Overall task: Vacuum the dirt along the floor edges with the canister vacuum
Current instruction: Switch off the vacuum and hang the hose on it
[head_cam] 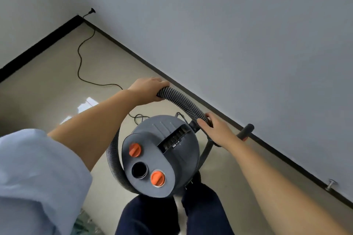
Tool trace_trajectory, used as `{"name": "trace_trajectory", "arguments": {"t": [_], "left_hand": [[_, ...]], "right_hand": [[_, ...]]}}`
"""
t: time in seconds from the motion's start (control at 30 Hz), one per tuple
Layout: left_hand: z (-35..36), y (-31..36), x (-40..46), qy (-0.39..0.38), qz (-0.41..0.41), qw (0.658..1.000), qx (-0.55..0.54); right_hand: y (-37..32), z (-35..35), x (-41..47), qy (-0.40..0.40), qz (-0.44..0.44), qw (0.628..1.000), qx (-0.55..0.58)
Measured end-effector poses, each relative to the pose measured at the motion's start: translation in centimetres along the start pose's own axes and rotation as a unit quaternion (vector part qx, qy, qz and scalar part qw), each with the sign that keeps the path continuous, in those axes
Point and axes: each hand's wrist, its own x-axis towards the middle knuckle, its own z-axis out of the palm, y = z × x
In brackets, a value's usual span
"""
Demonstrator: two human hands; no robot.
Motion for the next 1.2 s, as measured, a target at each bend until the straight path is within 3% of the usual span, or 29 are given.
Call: {"name": "trace_trajectory", "arguments": {"t": [0.3, 0.47, 0.6, 0.8, 1.03, 1.2], "left_hand": [[10.4, -3.0, 8.8, -0.078, 0.047, 0.996, 0.007], [16.3, -2.3, 10.6, -0.2, 0.074, 0.977, -0.028], [18.0, -1.0, 11.7, -0.25, 0.031, 0.965, -0.074], [19.6, 3.0, 13.4, -0.295, 0.037, 0.955, 0.011], [21.1, 4.4, 15.8, -0.366, -0.009, 0.929, 0.043], [21.6, 4.7, 16.3, -0.372, -0.026, 0.926, 0.053]], "right_hand": [[6.1, 7.8, 7.1, 0.049, 0.163, 0.985, 0.029], [10.7, 10.4, 8.1, 0.061, 0.235, 0.967, 0.081], [13.0, 10.8, 9.3, 0.03, 0.25, 0.965, 0.073], [14.8, 11.6, 10.8, 0.014, 0.265, 0.961, 0.073], [16.7, 12.4, 12.2, 0.001, 0.285, 0.957, 0.064], [17.2, 12.5, 12.8, -0.01, 0.287, 0.956, 0.057]]}}
